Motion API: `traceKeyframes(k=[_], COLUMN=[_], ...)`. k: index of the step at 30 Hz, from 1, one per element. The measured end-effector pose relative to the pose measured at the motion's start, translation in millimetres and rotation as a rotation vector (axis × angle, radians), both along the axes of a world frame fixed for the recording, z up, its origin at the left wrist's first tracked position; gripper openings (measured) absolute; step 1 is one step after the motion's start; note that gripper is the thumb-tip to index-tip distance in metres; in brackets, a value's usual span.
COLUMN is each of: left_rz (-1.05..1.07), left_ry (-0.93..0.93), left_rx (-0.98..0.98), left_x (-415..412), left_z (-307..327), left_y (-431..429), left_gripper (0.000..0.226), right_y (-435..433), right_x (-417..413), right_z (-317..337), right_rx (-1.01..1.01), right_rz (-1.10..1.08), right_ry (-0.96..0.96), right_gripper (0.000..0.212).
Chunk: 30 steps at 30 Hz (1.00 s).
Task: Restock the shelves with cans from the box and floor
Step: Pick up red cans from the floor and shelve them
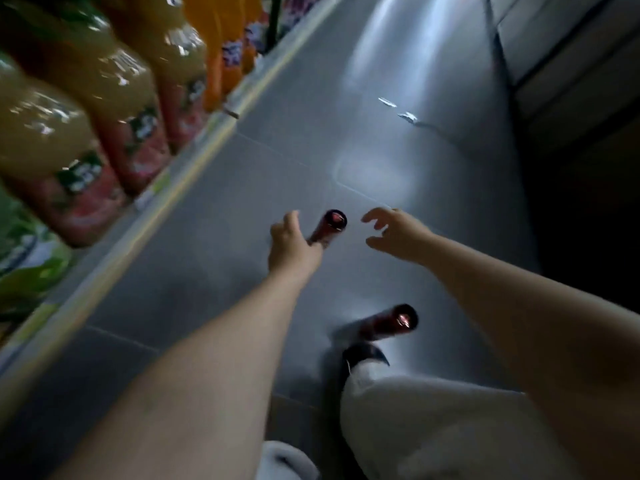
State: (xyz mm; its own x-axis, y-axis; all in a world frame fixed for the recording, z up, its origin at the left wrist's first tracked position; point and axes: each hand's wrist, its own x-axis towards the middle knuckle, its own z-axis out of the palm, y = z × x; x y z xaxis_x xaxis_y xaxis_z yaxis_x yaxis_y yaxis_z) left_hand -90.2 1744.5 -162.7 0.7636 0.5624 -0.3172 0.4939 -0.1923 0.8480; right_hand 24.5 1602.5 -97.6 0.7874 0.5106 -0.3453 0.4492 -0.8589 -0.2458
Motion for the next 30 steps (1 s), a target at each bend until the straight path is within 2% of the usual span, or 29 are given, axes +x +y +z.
traceKeyframes(k=[4,7,9,13,16,20,22,25,30], left_rz=[-0.007,-0.053,-0.136,-0.167,-0.140,-0.132,-0.159,-0.160,-0.099], left_ry=[0.101,0.117,0.074,0.066,0.089,0.197,0.231,0.215,0.180], left_rx=[0.062,0.083,0.124,0.155,0.185,0.224,0.258,0.329,0.355], left_x=[-7,9,25,59,88,124,133,138,132], left_z=[-14,-22,-25,-36,-51,-76,-86,-94,-94], left_y=[6,-2,-11,-21,-26,-37,-40,-44,-51], left_gripper=[0.068,0.074,0.077,0.078,0.075,0.080,0.081,0.074,0.058], right_y=[-44,-62,-70,-84,-92,-100,-105,-114,-122], right_x=[10,21,29,26,17,12,17,30,42], right_z=[-34,-56,-58,-71,-84,-104,-114,-118,-126], right_rx=[0.072,-0.061,-0.122,-0.391,-0.513,-0.627,-0.575,-0.384,-0.129], right_rz=[-0.259,-0.277,-0.330,-0.145,-0.002,0.195,0.206,0.051,-0.071], right_ry=[0.122,0.293,0.427,0.537,0.610,0.538,0.516,0.562,0.396], right_gripper=[0.055,0.070,0.071,0.073,0.082,0.092,0.084,0.067,0.051])
